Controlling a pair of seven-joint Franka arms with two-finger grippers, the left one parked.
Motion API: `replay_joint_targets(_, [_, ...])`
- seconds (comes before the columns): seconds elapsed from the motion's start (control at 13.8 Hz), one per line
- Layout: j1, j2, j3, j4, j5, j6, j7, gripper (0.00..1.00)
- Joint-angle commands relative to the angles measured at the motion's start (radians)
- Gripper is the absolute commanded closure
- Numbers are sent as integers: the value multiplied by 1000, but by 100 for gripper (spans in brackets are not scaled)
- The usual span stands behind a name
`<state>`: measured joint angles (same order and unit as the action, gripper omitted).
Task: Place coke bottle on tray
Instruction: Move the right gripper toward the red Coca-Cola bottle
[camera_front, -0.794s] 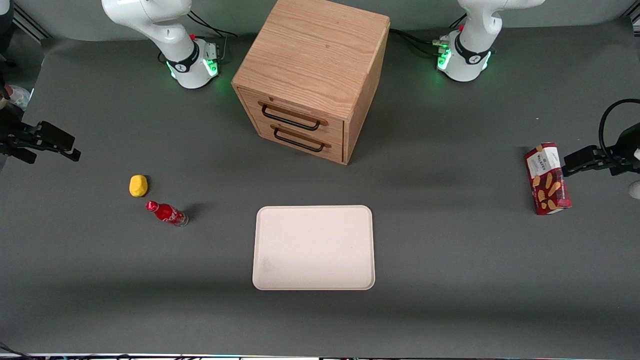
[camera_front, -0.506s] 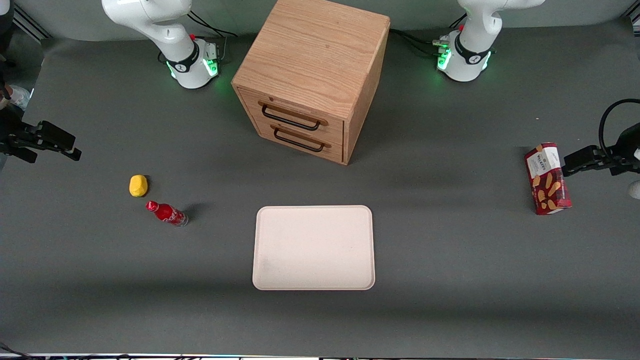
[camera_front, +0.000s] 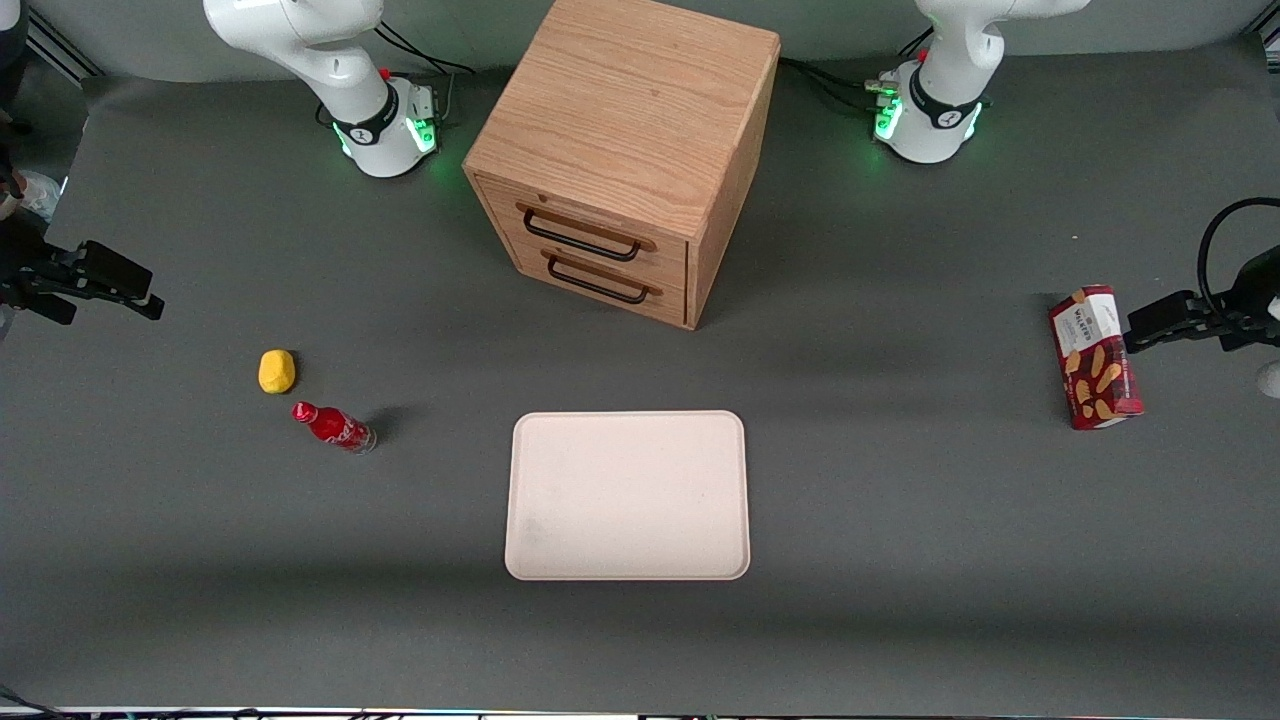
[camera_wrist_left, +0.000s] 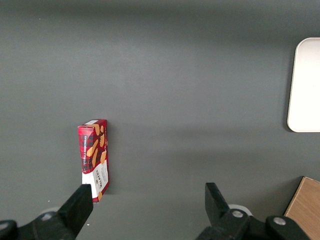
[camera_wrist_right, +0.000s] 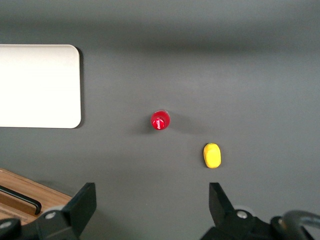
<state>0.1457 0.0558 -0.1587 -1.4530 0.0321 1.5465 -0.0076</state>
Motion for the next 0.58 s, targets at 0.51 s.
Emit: replay_joint_targets(0.51, [8, -103, -35, -178, -8, 66, -100, 0])
